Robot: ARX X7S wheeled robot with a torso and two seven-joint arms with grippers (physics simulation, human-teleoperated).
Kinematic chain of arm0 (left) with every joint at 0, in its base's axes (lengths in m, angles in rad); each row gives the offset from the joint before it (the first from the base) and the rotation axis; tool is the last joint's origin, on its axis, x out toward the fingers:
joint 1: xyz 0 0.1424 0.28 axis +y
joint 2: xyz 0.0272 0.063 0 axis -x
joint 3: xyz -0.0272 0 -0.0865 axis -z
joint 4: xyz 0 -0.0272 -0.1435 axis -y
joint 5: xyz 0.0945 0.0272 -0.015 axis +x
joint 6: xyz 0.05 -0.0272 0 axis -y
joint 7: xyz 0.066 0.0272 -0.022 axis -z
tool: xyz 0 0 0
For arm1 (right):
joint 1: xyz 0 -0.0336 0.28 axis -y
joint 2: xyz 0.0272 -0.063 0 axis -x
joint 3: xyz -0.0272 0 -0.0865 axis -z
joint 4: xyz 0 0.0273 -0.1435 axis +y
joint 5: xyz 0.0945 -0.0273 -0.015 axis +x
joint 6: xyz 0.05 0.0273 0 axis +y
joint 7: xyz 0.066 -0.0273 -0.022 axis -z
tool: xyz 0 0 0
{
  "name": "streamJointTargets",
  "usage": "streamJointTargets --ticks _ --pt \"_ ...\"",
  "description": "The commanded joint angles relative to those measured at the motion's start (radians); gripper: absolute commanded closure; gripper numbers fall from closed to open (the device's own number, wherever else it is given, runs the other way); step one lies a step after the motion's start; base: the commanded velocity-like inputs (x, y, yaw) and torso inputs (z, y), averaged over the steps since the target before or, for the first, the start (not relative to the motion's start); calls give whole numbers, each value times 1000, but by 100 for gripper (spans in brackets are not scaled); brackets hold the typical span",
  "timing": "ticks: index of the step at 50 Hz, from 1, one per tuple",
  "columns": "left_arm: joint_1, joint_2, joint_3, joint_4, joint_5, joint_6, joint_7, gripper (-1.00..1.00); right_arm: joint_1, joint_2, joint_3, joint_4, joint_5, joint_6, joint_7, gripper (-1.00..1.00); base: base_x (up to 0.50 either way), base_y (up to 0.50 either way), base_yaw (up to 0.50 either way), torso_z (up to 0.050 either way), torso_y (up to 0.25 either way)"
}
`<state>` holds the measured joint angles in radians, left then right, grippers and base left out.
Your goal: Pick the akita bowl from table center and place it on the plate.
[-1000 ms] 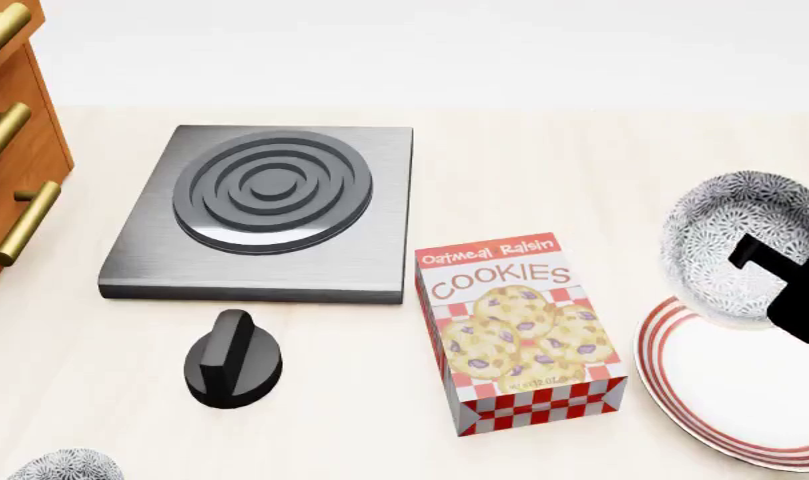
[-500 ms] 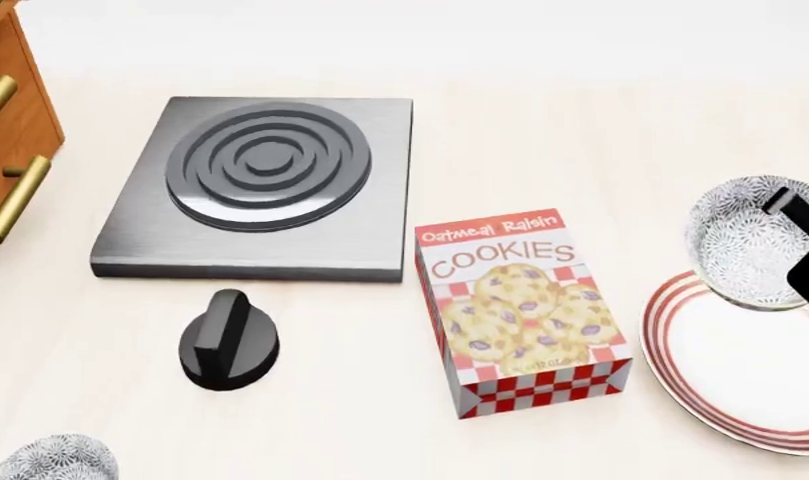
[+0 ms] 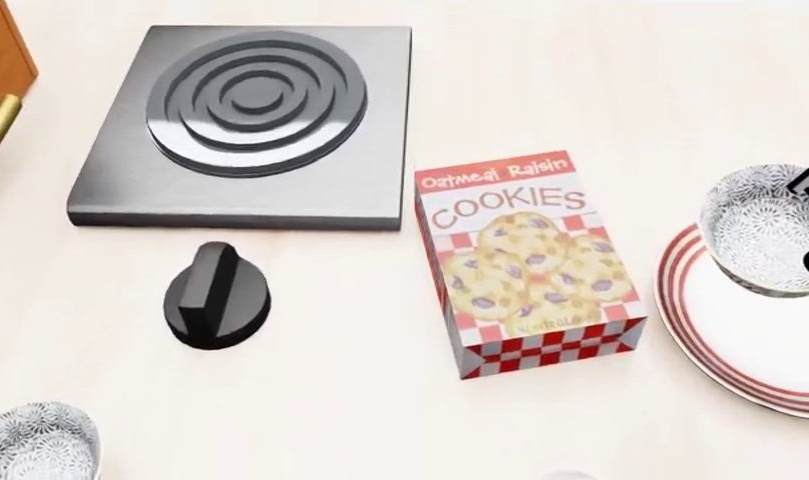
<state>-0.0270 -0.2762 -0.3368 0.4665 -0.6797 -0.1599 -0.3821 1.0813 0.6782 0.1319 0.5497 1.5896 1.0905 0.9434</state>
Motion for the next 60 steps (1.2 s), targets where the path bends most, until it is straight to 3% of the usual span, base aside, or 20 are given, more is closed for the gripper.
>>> streamJointTargets --ticks 1,10,34,44,60 --pt "-5 -1 -5 -5 -20 -3 -9 -100 6 5 22 -12 25 -9 18 100 0 0 0 0 0" --pt "-4 -4 7 -2 -10 6 -1 -100 -13 11 34 -23 32 -18 19 100 0 0 0 0 -167" --pt "8 -8 10 6 -3 25 -3 -100 -2 22 70 -54 58 -49 57 100 0 0 0 0 0" --pt "5 -9 6 7 -30 15 -12 -100 2 24 66 -53 57 -50 54 100 0 0 0 0 -239" --pt "6 -13 1 2 -55 17 -12 -100 52 29 59 -49 60 -52 76 100 0 0 0 0 -67"
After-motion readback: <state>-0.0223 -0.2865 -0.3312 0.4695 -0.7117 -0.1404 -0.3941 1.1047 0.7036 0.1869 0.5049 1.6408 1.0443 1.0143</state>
